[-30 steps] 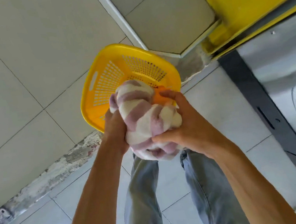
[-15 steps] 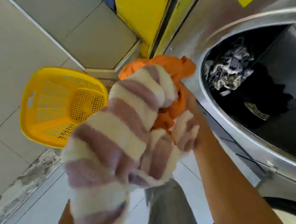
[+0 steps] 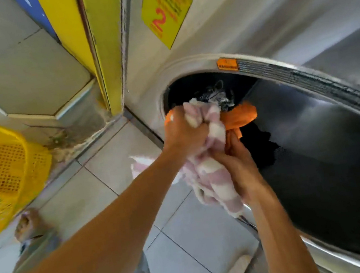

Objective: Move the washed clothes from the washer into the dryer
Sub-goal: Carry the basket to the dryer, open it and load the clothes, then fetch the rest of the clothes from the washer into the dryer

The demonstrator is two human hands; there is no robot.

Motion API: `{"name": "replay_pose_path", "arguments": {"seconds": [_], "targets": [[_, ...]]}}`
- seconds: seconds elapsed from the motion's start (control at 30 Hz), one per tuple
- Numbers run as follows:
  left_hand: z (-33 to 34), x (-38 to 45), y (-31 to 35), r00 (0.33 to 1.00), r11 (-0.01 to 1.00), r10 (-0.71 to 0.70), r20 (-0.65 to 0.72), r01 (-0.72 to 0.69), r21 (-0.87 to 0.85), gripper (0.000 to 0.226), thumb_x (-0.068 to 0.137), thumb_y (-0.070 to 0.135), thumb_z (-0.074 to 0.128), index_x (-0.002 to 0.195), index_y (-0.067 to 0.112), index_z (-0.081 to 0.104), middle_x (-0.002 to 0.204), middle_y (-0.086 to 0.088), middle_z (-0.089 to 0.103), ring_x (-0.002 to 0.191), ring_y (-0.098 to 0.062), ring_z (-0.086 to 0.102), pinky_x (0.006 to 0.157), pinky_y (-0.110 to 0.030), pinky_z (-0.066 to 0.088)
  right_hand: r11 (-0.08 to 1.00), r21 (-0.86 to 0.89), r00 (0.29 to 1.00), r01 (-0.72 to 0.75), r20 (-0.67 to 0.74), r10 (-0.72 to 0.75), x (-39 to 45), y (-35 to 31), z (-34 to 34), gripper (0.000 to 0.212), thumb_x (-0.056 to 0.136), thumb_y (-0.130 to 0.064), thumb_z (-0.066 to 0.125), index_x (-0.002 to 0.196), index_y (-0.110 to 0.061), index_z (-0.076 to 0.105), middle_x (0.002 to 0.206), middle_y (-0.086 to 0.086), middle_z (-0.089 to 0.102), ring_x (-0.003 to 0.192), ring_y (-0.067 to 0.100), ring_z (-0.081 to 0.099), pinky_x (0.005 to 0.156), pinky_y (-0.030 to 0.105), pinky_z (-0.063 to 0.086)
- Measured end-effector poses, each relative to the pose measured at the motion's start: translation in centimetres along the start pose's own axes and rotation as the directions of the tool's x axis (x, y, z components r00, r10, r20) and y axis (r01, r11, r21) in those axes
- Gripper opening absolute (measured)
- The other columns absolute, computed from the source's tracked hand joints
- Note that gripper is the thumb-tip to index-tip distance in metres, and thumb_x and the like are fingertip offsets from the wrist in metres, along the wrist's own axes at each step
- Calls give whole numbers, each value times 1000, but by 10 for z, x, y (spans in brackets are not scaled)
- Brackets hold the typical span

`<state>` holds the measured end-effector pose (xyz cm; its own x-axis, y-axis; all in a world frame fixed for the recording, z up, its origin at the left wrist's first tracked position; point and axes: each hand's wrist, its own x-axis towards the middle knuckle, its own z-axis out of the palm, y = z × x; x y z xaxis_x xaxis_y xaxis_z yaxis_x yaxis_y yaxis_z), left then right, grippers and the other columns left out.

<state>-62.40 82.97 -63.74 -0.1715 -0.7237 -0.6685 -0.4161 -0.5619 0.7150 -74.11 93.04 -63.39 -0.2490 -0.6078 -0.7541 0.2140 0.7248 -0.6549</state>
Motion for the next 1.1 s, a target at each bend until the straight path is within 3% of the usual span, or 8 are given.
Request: {"name": "replay_pose_path", "arguments": {"seconds": [0.1,0.27,0.43,0.53,0.63,0.8,0.97,1.1], "targets": [[24,18,28,980,996,86,182,-86,-11,51,81,33,73,126,26,50,124,-1,57,116,-24,56,88,-31,46,978,-196,957,66,-266,-118,28,-41,-39,29,82,-2,71,108,-13,64,86,0,73,78,13,69,79,31,53],[26,41,42,931,936,215,295,-283,210,80,86,14,55,154,40,22,152,-9,44,126,-30,54,95,-29,48,910,-415,929,-9,-340,-145,78,-86,-59,23,98,-16,59,80,-28,52,90,-6,60,82,2,67,74,21,50],[-13,46,9,937,924,204,282,-280,261,82,83,2,51,150,44,31,153,3,45,124,-20,57,68,-6,50,867,-494,912,-68,-383,-147,109,-87,-37,34,103,-12,48,132,3,57,124,12,61,112,26,59,71,17,50],[-50,39,-30,959,932,142,247,-213,293,72,88,7,56,148,42,37,150,0,47,117,-23,61,75,-17,51,813,-581,915,52,-299,-272,109,-61,-5,31,84,-10,64,113,-14,72,114,6,73,107,23,68,94,37,56],[-92,35,-83,985,948,41,166,-91,306,72,88,7,53,145,49,39,154,3,41,118,-18,60,64,-16,47,801,-595,953,66,-201,-228,107,-12,29,29,75,-17,61,100,-23,74,105,-2,76,101,23,71,94,47,56],[-172,6,-141,997,955,-70,30,59,291,68,86,13,60,142,48,43,150,9,46,132,-17,50,101,-39,48,838,-540,991,84,-47,-129,54,25,138,33,85,0,58,112,-12,71,116,4,73,110,17,67,92,21,50],[-249,-23,-181,983,953,-138,-119,165,256,65,84,14,59,140,44,49,144,9,54,107,-10,61,77,-19,50,802,-570,983,180,131,-127,22,44,242,35,89,-7,58,120,-20,70,123,-6,70,110,10,65,77,-1,42],[-304,-48,-202,969,948,-136,-208,188,257,63,85,12,58,141,40,49,144,6,55,131,-17,52,104,-34,45,736,-613,952,288,268,-149,4,59,322,39,92,-15,60,130,-25,64,136,-3,63,119,16,61,94,19,50]]}}
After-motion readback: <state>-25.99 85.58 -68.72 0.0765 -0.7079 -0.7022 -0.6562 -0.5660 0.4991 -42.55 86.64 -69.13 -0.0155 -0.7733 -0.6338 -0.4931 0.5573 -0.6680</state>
